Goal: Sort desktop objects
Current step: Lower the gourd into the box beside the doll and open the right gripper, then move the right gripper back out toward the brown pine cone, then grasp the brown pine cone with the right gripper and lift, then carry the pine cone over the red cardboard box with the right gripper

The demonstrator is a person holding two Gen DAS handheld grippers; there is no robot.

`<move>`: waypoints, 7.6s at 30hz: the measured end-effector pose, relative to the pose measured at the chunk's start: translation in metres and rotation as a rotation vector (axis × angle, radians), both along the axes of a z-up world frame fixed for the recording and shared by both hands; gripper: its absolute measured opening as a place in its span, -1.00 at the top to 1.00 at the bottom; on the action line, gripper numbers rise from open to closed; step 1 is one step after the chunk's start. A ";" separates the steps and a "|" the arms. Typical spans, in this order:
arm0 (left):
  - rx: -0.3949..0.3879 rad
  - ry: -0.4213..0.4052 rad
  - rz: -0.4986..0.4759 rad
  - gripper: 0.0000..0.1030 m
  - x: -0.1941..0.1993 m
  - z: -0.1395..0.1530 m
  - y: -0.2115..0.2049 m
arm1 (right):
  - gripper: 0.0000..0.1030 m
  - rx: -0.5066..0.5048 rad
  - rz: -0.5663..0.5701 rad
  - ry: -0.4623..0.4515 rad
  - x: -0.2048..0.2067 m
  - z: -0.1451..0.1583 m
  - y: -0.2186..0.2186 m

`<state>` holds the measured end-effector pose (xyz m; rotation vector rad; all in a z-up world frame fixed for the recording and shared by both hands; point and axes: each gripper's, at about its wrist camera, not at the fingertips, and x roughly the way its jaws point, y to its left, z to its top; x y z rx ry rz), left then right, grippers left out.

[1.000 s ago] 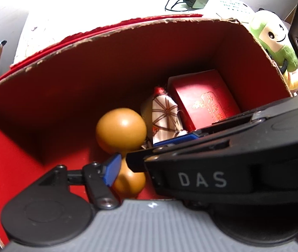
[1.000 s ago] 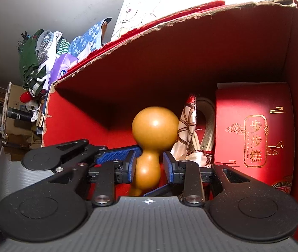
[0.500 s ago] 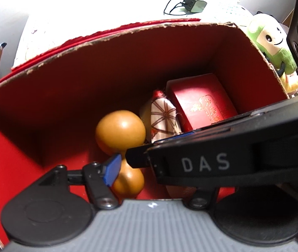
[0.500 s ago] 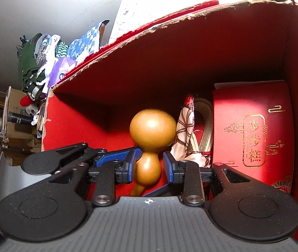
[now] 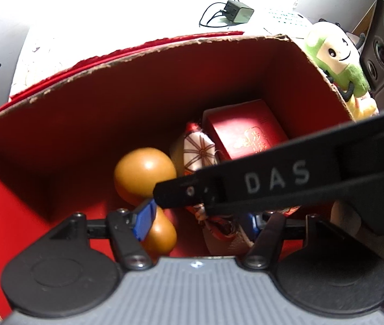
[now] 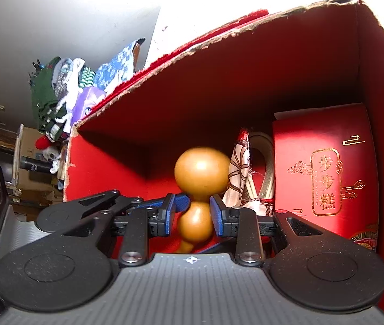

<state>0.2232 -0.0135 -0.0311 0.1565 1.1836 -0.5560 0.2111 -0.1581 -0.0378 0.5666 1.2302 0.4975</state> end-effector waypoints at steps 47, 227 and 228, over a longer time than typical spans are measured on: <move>0.161 -0.139 0.296 -0.57 -0.019 0.018 0.020 | 0.37 -0.096 -0.061 -0.160 -0.022 0.023 -0.013; 0.065 -0.164 0.335 -0.04 0.018 0.018 0.041 | 0.18 0.122 0.203 -0.162 0.043 0.030 0.024; 0.069 -0.148 0.340 -0.03 0.022 0.015 0.042 | 0.19 0.123 0.208 -0.152 0.046 0.026 0.026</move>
